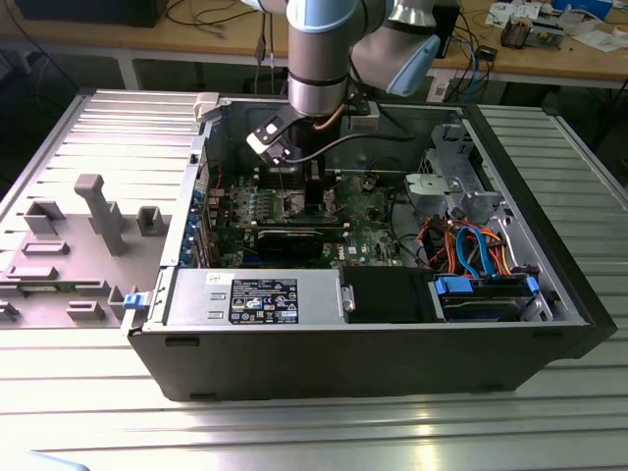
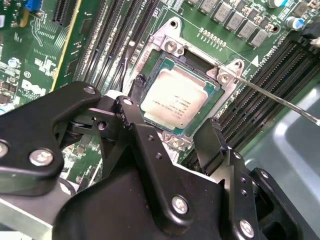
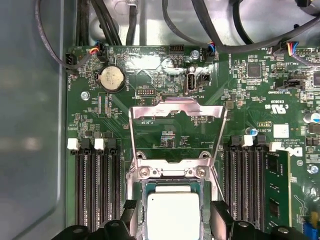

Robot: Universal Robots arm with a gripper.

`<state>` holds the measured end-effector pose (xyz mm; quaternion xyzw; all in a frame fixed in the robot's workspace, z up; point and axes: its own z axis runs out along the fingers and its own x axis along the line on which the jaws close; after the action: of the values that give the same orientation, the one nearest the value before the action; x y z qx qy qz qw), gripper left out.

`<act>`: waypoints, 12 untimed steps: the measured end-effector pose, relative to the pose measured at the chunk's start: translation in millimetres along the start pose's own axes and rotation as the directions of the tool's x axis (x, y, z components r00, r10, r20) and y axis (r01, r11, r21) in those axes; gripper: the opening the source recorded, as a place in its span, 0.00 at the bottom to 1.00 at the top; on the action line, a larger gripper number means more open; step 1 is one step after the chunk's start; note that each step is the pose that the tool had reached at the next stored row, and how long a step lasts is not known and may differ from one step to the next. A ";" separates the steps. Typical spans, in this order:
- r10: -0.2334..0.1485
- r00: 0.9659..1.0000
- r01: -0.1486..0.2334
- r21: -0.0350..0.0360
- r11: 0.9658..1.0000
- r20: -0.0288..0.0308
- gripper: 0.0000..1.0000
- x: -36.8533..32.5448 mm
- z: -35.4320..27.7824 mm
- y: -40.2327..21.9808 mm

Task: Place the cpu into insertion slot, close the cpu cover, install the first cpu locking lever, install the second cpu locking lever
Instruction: 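Place the cpu into insertion slot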

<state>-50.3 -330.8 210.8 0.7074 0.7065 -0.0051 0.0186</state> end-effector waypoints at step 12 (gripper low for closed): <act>-0.002 1.000 0.002 0.003 1.000 0.000 0.17 -0.2 -7.2 -0.1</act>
<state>-50.5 -330.8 218.0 0.7067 0.7073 -0.0062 0.0174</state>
